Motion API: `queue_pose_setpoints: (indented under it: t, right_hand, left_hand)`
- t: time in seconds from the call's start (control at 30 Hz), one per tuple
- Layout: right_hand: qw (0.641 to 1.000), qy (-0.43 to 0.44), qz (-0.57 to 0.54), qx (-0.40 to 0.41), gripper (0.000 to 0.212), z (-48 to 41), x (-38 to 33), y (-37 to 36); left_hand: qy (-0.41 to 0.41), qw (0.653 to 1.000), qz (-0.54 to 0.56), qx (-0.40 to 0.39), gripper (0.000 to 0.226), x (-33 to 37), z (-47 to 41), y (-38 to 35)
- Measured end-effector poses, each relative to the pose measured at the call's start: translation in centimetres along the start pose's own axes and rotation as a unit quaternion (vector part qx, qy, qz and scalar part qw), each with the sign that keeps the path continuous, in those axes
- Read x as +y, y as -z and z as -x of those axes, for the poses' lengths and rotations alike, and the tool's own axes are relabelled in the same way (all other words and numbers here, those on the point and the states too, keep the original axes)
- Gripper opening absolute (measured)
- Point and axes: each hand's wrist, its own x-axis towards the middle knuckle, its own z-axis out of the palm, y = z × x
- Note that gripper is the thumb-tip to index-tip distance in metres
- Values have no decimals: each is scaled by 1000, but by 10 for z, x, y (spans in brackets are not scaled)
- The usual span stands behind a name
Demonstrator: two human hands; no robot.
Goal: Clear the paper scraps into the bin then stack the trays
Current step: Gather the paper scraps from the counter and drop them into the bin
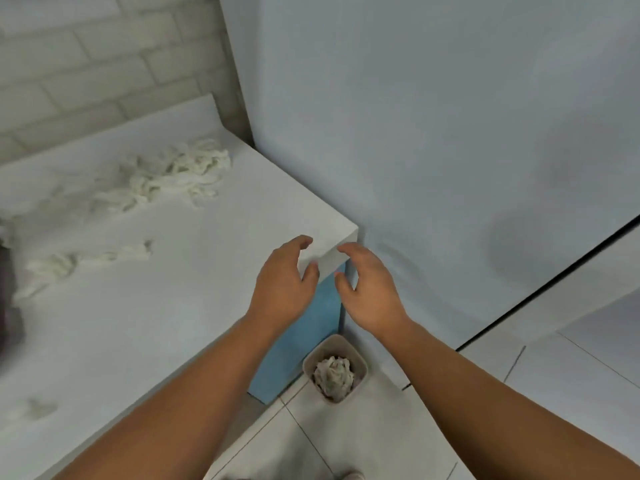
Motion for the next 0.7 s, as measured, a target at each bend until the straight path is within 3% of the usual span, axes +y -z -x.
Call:
queue_pose_setpoints:
  t: [0.33,0.53,0.7]
  right_hand:
    - [988,131,5,-85,42,-20,-120,-85]
    - [978,149,-7,-148,42,-20,-193,-174]
    - [978,148,16,-147,41,-36,-234,-243]
  left_hand:
    - [63,991,-63,102,39,-76,51,155]
    - [111,980,-116,118,36,-164,88,236]
    - [138,973,-144,114,37,-236,97,289]
